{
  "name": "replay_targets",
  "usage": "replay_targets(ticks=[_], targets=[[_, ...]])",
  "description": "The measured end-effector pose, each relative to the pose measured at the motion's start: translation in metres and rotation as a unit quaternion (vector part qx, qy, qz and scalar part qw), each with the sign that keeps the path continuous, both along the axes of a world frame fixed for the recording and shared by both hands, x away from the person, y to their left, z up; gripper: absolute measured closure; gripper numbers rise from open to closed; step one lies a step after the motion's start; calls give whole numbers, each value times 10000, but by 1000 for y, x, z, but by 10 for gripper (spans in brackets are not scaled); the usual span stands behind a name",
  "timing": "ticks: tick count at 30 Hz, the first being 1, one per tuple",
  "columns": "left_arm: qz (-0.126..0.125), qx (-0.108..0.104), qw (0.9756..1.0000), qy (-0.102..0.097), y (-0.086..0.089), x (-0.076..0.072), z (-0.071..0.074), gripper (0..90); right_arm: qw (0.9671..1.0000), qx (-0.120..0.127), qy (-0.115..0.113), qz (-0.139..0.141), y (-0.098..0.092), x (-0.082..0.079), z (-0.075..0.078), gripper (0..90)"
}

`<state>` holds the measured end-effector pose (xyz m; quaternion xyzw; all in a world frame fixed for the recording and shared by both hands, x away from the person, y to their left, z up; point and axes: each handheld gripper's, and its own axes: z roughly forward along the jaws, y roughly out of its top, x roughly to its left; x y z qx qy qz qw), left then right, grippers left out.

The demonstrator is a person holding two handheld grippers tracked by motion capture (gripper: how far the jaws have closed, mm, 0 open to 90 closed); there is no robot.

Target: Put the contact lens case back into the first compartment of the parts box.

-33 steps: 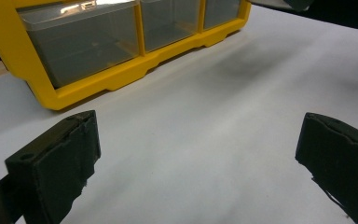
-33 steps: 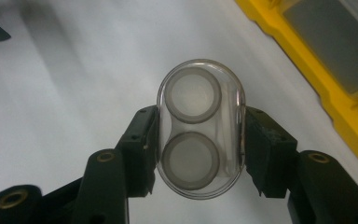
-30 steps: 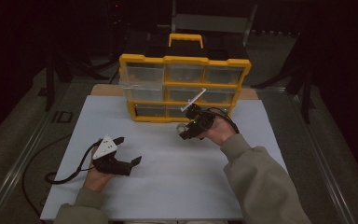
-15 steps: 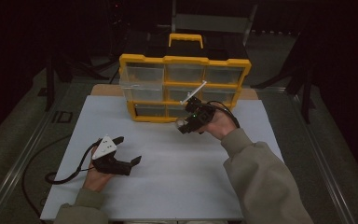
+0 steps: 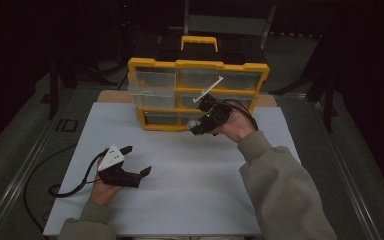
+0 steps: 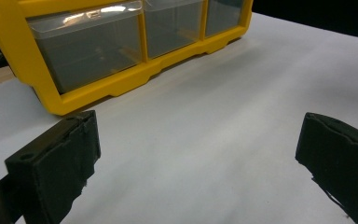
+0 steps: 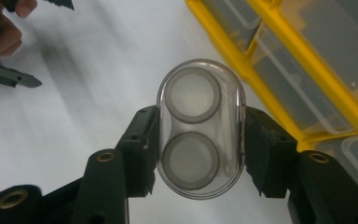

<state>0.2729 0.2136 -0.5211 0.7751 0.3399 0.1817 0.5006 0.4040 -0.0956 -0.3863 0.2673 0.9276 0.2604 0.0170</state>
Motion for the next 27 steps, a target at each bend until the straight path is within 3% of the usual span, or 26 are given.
replay_targets(ticks=[7, 27], targets=[[4, -26, 10000, -2, 0, 0, 0, 7, 9999, -78, -88, 5, 2, 3, 13, 491], [-11, -35, 10000, -9, 1, 0, 1, 7, 9995, 219, -205, -63, 4, 17, 47, 491]])
